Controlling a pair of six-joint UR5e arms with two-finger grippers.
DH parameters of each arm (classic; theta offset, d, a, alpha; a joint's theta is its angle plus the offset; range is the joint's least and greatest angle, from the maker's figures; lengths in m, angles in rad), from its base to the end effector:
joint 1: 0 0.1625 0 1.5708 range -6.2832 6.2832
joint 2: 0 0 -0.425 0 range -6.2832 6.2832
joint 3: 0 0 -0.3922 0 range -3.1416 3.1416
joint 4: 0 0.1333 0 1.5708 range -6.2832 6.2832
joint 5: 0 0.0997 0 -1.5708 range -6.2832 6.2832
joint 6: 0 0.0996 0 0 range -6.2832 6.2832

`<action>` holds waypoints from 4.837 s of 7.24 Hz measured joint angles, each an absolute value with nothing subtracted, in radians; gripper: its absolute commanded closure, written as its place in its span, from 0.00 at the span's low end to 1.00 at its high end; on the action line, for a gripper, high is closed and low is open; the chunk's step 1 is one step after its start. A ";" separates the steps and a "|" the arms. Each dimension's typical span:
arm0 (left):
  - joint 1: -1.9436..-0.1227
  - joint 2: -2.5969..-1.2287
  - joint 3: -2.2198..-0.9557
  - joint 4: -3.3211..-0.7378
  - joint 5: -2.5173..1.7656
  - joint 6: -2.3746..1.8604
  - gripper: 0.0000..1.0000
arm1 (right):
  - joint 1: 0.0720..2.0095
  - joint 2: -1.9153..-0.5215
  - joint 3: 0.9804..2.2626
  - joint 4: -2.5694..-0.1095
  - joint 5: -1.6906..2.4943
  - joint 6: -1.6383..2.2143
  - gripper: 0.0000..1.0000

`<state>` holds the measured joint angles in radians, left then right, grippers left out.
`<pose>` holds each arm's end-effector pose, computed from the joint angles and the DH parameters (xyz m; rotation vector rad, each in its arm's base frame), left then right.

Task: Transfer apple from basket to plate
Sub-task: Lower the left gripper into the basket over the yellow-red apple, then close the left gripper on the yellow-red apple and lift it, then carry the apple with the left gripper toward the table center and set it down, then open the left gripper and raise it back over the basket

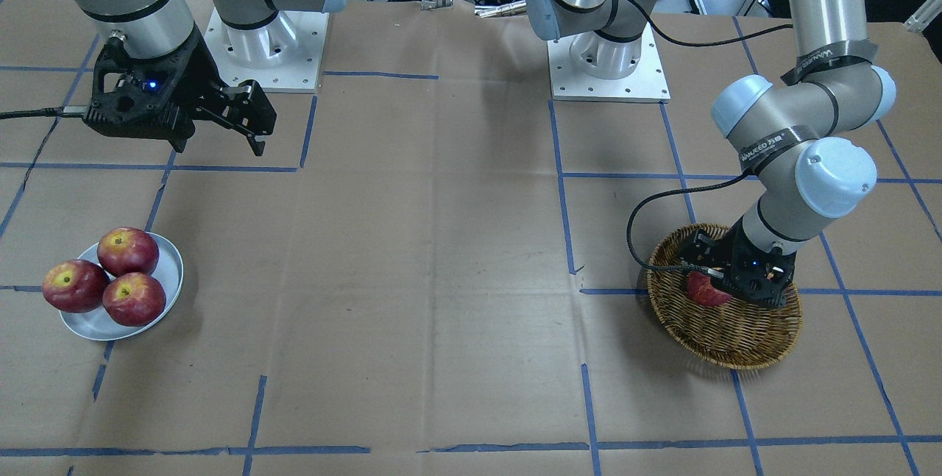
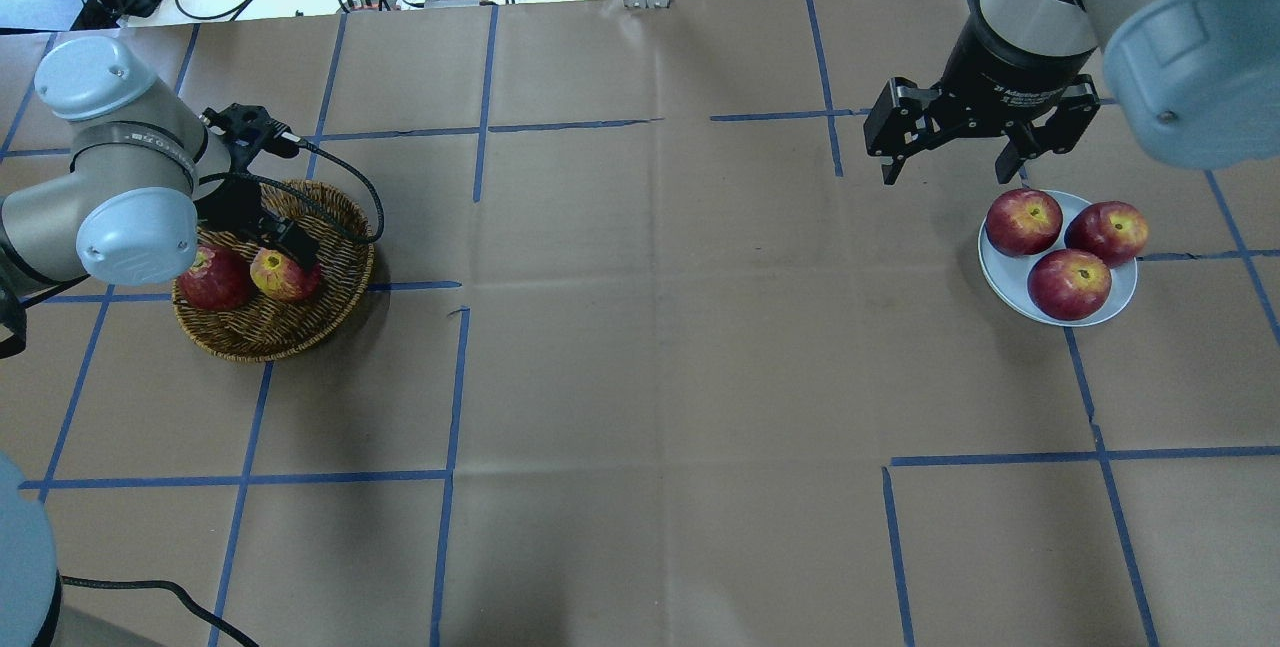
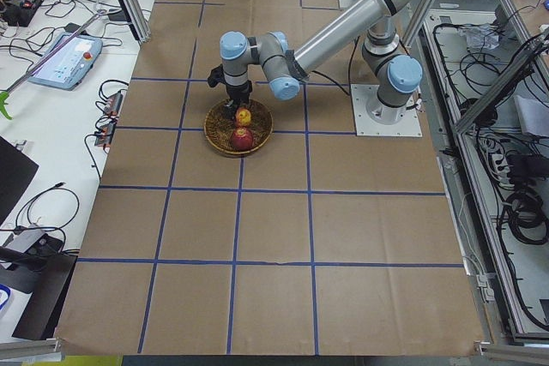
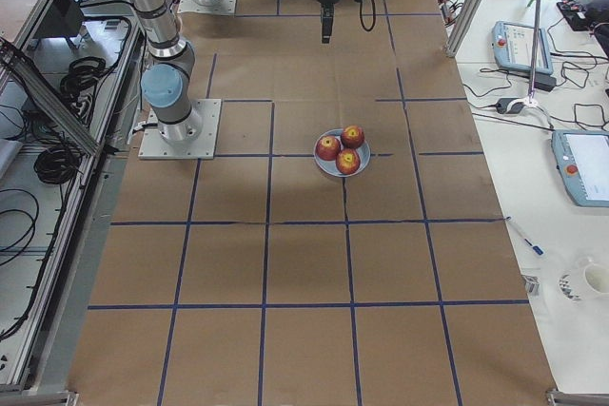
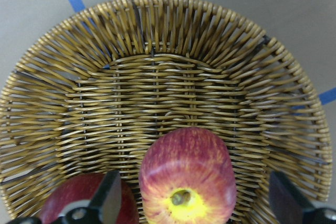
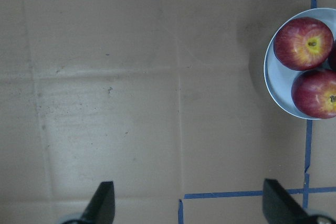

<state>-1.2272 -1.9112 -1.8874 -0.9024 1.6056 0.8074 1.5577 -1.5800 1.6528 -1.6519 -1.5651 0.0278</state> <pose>0.0641 -0.5647 0.2252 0.7136 3.0231 0.0146 0.1275 -0.4895 0.4602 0.0641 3.1352 -0.0129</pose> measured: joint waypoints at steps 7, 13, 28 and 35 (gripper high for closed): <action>-1.222 -1.966 -1.890 -0.899 1.609 0.864 0.43 | 1.559 -1.580 1.649 -1.652 -1.563 0.027 0.00; -1.538 -1.874 -1.836 -0.908 1.579 0.455 0.46 | 1.558 -1.580 1.651 -1.652 -1.563 0.026 0.00; -1.937 -2.140 -1.624 -0.857 1.554 0.053 0.01 | 1.557 -1.580 1.654 -1.652 -1.563 0.026 0.00; -1.758 -1.757 -1.555 -1.359 1.548 0.173 0.01 | 1.558 -1.580 1.650 -1.653 -1.559 0.028 0.00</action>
<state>-1.7585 -1.7567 -1.5548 -1.3587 1.5483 0.1734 1.5579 -1.5801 1.6497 -1.6532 -1.5590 0.0282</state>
